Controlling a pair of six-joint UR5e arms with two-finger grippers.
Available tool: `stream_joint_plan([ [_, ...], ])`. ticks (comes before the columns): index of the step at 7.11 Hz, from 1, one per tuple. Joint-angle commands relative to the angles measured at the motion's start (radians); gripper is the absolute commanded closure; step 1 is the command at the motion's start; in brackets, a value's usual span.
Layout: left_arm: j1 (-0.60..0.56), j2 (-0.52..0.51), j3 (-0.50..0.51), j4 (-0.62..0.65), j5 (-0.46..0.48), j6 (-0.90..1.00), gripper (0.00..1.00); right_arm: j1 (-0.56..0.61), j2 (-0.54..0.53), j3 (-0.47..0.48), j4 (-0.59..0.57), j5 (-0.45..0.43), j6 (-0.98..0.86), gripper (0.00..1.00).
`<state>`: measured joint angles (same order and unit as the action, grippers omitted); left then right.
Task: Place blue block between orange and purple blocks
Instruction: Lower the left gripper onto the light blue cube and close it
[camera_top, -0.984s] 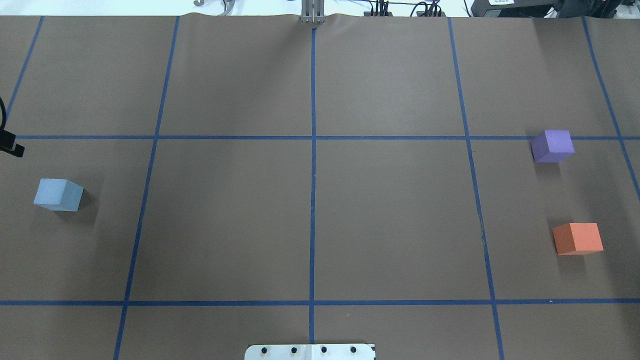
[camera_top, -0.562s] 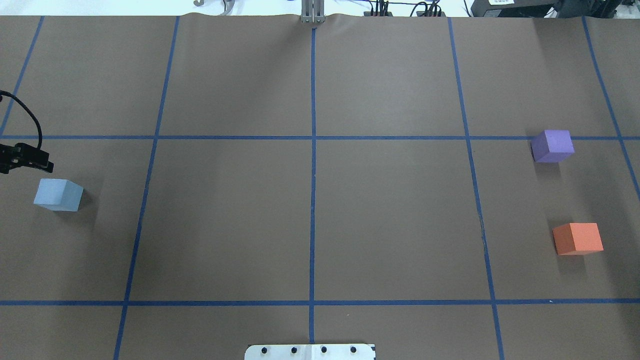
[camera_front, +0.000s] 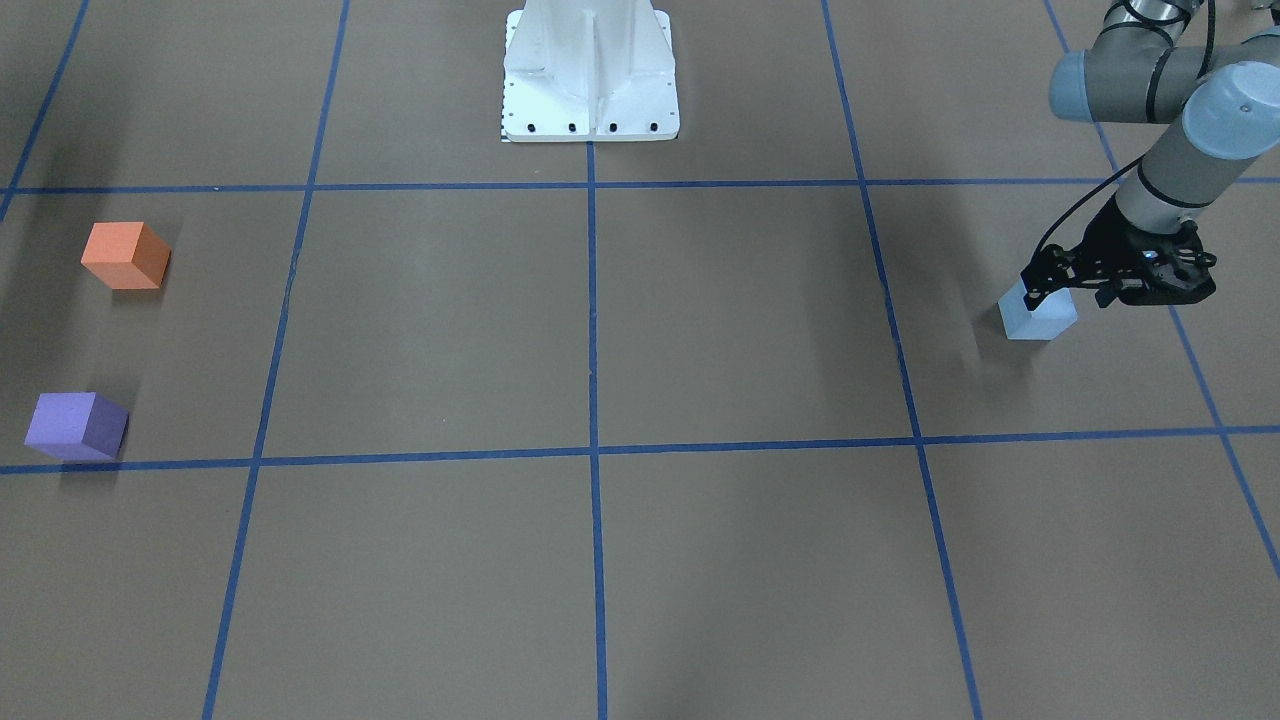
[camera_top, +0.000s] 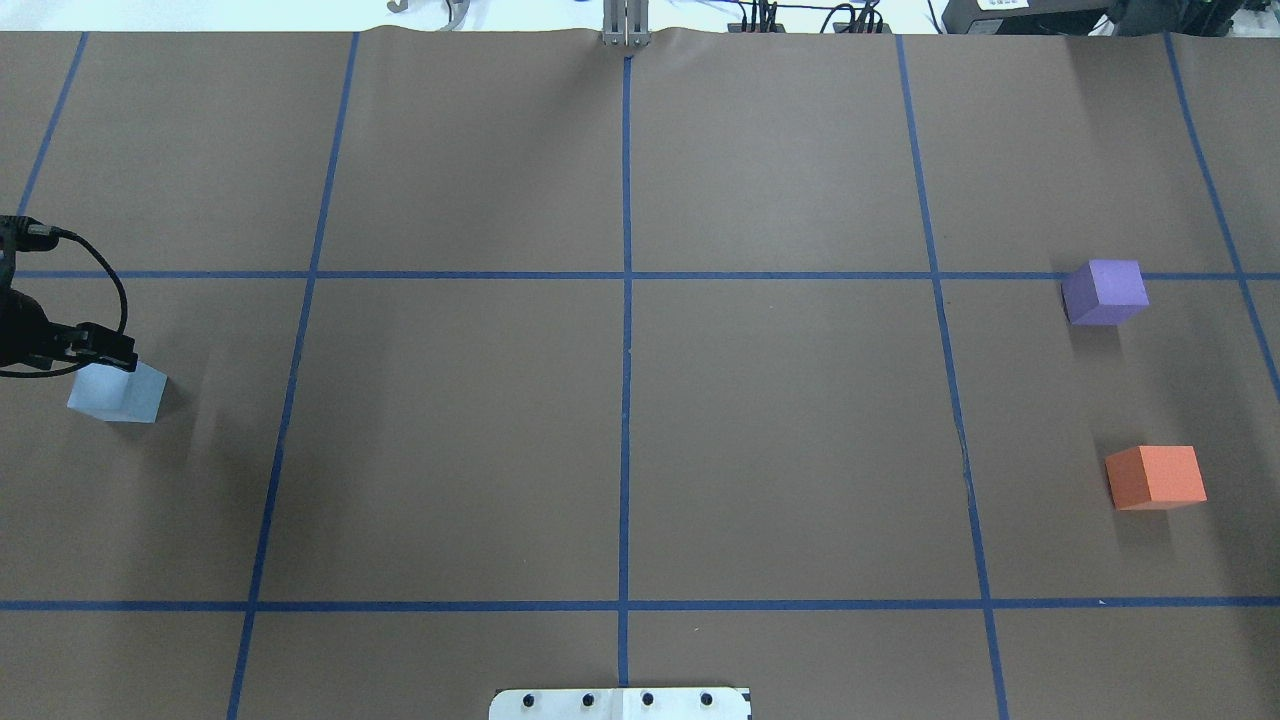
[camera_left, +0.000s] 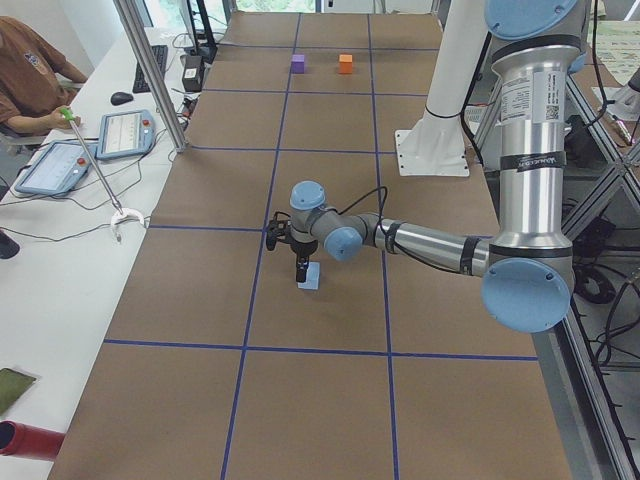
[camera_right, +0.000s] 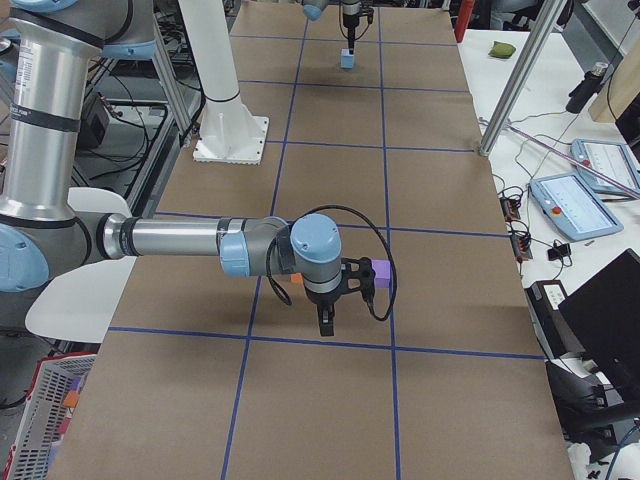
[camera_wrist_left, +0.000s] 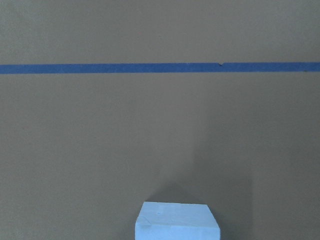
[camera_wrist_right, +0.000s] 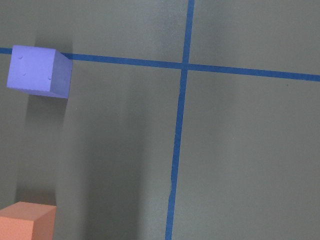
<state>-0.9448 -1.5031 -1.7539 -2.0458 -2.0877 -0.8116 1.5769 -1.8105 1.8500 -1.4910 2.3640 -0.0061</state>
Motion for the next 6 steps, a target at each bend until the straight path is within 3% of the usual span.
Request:
stream_joint_plan([
  [1,0.032,-0.002,0.023,-0.004,0.002,0.000,0.00,0.000,-0.001,0.000,0.000,0.000,0.000,0.00],
  [4,0.073,-0.003,0.048,-0.013,0.003,0.000,0.01,0.000,-0.006,0.005,0.000,0.000,-0.002,0.00],
  [5,0.075,-0.002,0.045,-0.013,0.002,-0.001,0.44,0.000,-0.007,0.003,0.000,0.000,-0.002,0.00],
  [6,0.074,-0.002,0.034,-0.011,0.003,-0.007,0.78,0.000,-0.007,0.005,0.000,0.000,-0.002,0.00],
])
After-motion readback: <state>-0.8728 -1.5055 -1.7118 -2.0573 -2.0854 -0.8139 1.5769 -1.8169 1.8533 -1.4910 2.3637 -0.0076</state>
